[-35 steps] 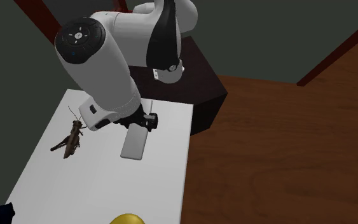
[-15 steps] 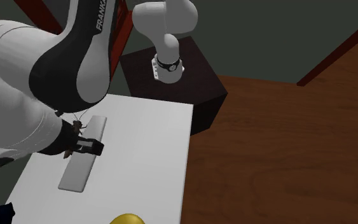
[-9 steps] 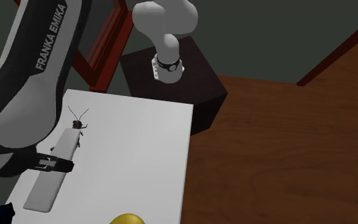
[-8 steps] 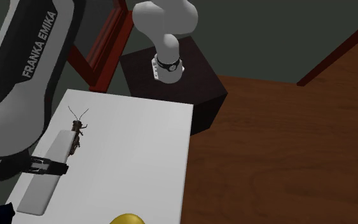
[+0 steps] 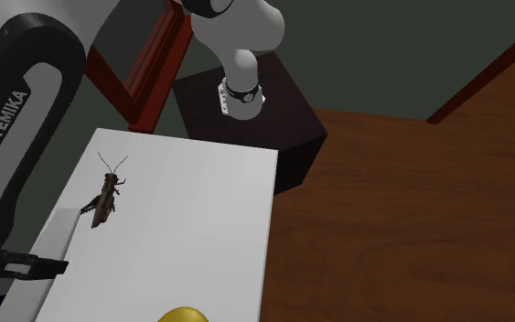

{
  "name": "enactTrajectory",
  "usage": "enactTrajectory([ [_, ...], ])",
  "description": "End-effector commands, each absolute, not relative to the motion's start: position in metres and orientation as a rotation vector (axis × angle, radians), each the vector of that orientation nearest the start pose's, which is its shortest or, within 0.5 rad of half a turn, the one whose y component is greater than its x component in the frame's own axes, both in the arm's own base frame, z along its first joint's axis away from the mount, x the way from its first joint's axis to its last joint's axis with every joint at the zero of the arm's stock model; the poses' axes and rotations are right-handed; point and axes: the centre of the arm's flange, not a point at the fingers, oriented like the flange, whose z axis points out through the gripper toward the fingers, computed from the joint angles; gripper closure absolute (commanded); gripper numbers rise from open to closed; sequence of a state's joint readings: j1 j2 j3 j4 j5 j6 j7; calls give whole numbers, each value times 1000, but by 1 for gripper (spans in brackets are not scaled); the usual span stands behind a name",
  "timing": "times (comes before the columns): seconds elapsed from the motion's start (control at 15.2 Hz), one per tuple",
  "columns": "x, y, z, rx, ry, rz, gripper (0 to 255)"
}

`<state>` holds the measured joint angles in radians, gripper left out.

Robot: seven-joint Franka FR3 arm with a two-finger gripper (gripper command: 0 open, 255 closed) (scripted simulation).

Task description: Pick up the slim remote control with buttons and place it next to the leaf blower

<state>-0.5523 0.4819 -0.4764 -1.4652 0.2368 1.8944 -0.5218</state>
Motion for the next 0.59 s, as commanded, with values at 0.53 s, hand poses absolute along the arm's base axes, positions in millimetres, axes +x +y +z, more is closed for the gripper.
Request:
enactTrajectory([
  [0.53,413,-550,374,-3024,829,-15,255],
])
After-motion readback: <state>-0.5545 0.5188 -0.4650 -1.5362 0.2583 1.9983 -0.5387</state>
